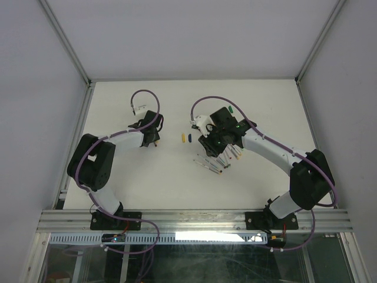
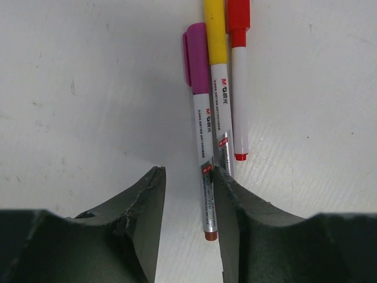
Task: Open the pen caps
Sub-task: Pick up the pen from the center of the board.
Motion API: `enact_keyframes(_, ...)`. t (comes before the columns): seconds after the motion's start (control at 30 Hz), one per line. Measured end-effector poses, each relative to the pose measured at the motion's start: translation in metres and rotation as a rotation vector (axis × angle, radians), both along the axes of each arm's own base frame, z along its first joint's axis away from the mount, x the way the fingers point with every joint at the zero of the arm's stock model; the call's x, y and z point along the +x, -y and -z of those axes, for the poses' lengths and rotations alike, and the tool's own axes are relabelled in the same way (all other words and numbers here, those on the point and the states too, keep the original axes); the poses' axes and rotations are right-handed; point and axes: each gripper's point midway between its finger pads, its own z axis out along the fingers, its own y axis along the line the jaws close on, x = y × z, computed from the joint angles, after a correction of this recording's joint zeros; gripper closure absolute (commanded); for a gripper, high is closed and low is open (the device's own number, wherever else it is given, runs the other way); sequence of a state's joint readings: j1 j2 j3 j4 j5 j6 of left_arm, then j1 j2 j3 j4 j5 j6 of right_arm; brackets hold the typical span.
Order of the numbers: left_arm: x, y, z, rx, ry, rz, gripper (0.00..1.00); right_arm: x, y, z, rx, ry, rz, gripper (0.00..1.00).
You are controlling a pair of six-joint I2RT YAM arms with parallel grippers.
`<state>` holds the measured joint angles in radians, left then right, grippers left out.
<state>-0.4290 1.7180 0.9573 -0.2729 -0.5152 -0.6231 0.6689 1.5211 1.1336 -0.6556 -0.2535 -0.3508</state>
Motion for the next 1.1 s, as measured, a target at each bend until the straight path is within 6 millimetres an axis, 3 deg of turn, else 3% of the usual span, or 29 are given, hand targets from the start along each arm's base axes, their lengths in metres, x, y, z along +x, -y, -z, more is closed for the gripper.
enact_keyframes(0.23, 0.0, -0.002, 0.004, -0.007, -0.014, -0.003, 0.7, 0.0, 0.0, 0.0, 0.002, -0.002, -0.002, 0.63)
enact_keyframes(0.57, -0.01, -0.006, 0.009, -0.008, -0.027, 0.0, 0.91, -0.001, -0.001, 0.0, 0.007, -0.006, -0.006, 0.63)
enact_keyframes(0.67, -0.021, -0.009, 0.008, -0.011, -0.032, -0.002, 0.9, -0.002, -0.002, 0.0, 0.01, -0.008, -0.007, 0.63)
enact_keyframes(0.83, -0.041, -0.018, 0.01, -0.003, -0.06, -0.007, 0.7, -0.002, -0.002, 0.0, 0.011, -0.009, -0.009, 0.63)
enact_keyframes(1.1, -0.037, -0.03, 0.01, 0.008, -0.072, -0.034, 0.68, -0.002, -0.002, 0.0, 0.012, -0.01, -0.009, 0.63)
